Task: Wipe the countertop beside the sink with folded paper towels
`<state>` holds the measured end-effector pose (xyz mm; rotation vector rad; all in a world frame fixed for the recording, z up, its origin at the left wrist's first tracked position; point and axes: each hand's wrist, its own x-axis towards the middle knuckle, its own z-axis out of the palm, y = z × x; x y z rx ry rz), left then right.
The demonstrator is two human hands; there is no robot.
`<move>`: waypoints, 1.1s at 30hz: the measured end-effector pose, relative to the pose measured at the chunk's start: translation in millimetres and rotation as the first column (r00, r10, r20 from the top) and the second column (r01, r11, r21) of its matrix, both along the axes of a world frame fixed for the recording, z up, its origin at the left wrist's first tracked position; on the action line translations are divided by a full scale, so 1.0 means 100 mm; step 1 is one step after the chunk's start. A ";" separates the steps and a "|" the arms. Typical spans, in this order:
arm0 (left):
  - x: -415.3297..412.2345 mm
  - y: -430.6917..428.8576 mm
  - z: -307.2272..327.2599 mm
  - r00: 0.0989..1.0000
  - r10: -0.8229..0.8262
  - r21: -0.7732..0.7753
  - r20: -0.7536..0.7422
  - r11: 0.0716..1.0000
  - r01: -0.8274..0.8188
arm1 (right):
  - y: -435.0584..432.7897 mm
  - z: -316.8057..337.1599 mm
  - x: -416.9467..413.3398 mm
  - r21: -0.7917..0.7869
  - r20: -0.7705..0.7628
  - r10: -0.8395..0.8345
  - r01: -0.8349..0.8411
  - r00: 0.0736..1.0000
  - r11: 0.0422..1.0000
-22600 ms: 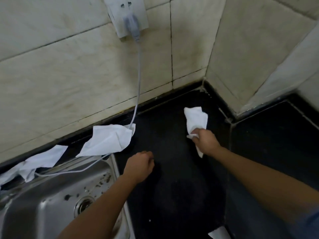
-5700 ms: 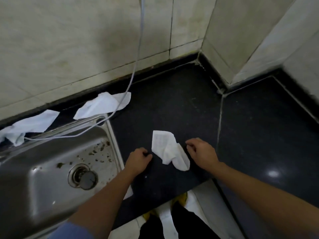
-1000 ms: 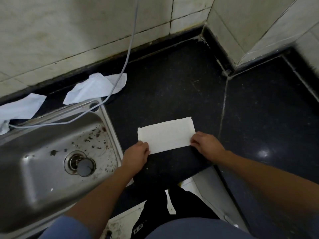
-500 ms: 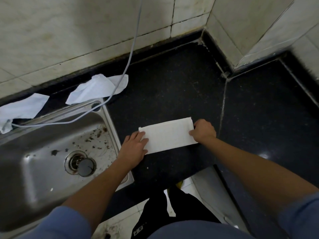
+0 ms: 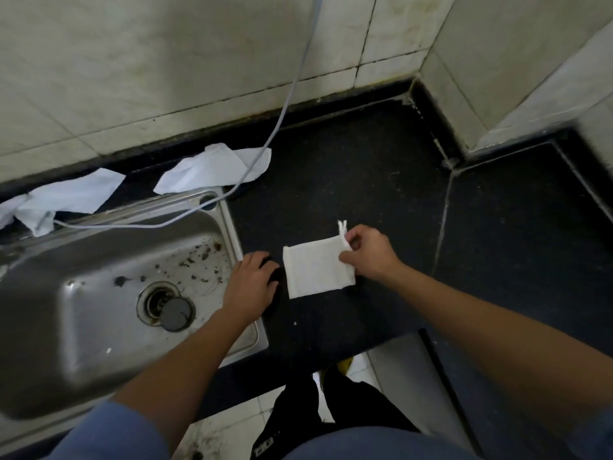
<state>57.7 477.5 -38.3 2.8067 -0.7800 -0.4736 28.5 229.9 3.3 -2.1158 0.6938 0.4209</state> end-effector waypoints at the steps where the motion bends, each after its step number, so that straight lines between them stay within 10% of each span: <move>1: 0.00 0.06 0.01 1.000 0.030 -0.006 0.005 1.000 -0.030 | 0.16 -0.04 0.03 0.001 -0.023 0.034 -0.034 0.999 0.999; 17: -0.10 0.39 0.05 0.994 0.105 -0.083 -0.038 0.991 -0.108 | 0.79 -0.37 0.11 -0.179 -0.095 0.372 -0.383 0.923 0.906; 21: -0.06 -0.03 0.12 0.994 -0.112 -0.092 0.002 0.989 0.111 | 0.37 -0.44 -0.10 -0.596 0.097 0.683 -0.507 0.724 0.622; 24: -0.02 -0.31 0.06 0.970 -0.225 0.056 -0.089 0.972 0.230 | 0.26 -0.54 -0.19 -0.649 -0.098 0.817 -0.659 0.569 0.381; 33: 0.04 -0.17 -0.15 0.951 -0.241 0.207 -0.192 0.937 0.279 | -0.04 -0.67 -0.19 -0.567 -0.365 0.768 -0.780 0.526 0.265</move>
